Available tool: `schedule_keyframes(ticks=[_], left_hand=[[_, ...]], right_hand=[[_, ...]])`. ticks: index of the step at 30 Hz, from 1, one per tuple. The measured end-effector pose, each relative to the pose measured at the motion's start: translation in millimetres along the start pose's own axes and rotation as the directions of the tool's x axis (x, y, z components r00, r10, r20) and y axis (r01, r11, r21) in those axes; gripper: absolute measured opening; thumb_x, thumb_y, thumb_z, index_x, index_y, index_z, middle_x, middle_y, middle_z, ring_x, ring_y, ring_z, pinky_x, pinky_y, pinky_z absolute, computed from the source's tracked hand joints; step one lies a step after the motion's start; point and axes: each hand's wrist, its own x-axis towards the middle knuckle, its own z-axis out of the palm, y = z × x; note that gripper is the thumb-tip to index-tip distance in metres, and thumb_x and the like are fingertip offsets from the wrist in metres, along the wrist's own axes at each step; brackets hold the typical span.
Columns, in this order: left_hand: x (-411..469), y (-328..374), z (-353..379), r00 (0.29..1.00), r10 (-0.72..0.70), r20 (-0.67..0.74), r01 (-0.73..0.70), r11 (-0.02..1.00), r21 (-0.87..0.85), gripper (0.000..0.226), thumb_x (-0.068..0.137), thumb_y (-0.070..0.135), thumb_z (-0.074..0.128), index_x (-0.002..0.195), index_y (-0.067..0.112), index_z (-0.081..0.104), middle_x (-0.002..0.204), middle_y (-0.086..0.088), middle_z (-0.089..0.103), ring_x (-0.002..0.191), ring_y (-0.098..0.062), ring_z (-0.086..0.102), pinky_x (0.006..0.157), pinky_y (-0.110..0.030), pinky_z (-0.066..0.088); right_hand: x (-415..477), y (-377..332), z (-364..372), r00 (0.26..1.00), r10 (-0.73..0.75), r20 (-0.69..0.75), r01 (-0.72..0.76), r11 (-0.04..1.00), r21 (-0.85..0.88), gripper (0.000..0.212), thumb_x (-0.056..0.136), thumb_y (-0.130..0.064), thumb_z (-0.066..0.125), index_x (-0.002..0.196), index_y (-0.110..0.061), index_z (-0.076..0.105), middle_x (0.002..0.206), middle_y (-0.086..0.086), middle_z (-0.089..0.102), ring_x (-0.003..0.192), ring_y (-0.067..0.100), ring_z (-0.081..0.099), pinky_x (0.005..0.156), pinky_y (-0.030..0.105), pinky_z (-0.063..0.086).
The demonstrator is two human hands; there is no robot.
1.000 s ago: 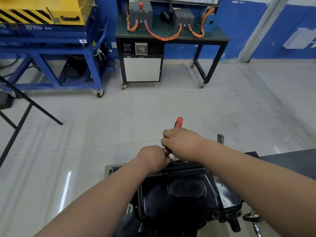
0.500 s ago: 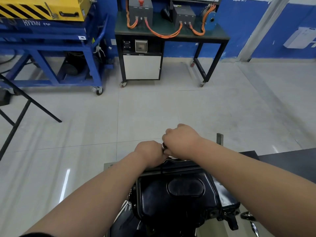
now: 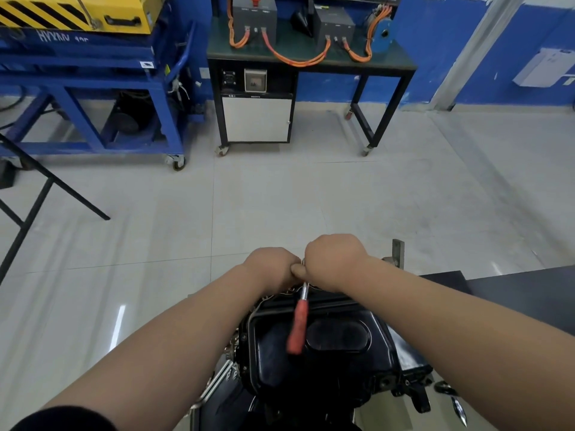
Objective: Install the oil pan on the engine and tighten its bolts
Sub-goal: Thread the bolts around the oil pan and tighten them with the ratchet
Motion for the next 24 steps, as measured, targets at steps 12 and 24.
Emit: schedule_keyframes(ticks=[12,24], left_hand=[[-1,-4,-1,0.998,0.056,-0.015,-0.055,0.997,0.051,0.035,0.09,0.042,0.038,0.065,0.021,0.048,0.088,-0.008,0.066,0.073,-0.026,0.053,0.061,-0.027,0.036],[-4,-1,1,0.991,0.121,-0.056,-0.115,0.989,0.094,0.031,0.093,0.04,0.038,0.081,0.018,0.055,0.09,-0.009,0.065,0.082,-0.029,0.06,0.06,-0.028,0.036]], right_hand=[[3,1,-2,0.982,-0.159,-0.106,0.141,0.977,-0.157,0.034,0.09,-0.048,0.041,0.083,-0.022,0.062,0.08,0.001,0.055,0.072,0.024,0.054,0.057,0.027,0.029],[-1,6,-1,0.952,-0.282,-0.123,0.248,0.94,-0.236,0.03,0.092,-0.045,0.045,0.094,-0.019,0.061,0.099,0.004,0.059,0.086,0.024,0.058,0.071,0.033,0.034]])
